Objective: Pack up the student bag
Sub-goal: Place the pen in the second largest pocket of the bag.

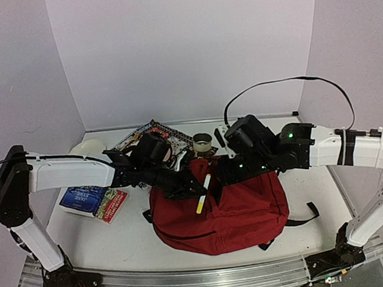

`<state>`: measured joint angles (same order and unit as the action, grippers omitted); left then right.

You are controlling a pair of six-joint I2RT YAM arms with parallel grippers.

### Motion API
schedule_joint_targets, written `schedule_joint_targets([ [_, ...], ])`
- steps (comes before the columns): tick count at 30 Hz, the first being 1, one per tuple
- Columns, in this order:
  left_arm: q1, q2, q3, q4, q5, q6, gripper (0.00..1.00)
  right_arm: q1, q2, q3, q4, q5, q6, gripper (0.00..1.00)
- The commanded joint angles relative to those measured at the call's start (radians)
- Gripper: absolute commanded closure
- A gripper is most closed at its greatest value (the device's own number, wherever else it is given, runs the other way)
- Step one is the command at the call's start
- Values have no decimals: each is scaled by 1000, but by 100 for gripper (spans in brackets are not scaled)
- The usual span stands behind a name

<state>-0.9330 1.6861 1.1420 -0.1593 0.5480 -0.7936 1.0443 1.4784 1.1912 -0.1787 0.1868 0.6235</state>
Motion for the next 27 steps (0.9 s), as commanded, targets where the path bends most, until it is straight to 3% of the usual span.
schedule_joint_targets([
  [1,-6,48,84,49,9,-5,100,8,2,47,18,-19,-17,100],
  [16,-7,186,230,121,-177,-105,99,12,0,51,20,-44,-24,100],
  [27,-74,228,223,257,-298,-226,82,12,19,67,24,-44,-31,100],
])
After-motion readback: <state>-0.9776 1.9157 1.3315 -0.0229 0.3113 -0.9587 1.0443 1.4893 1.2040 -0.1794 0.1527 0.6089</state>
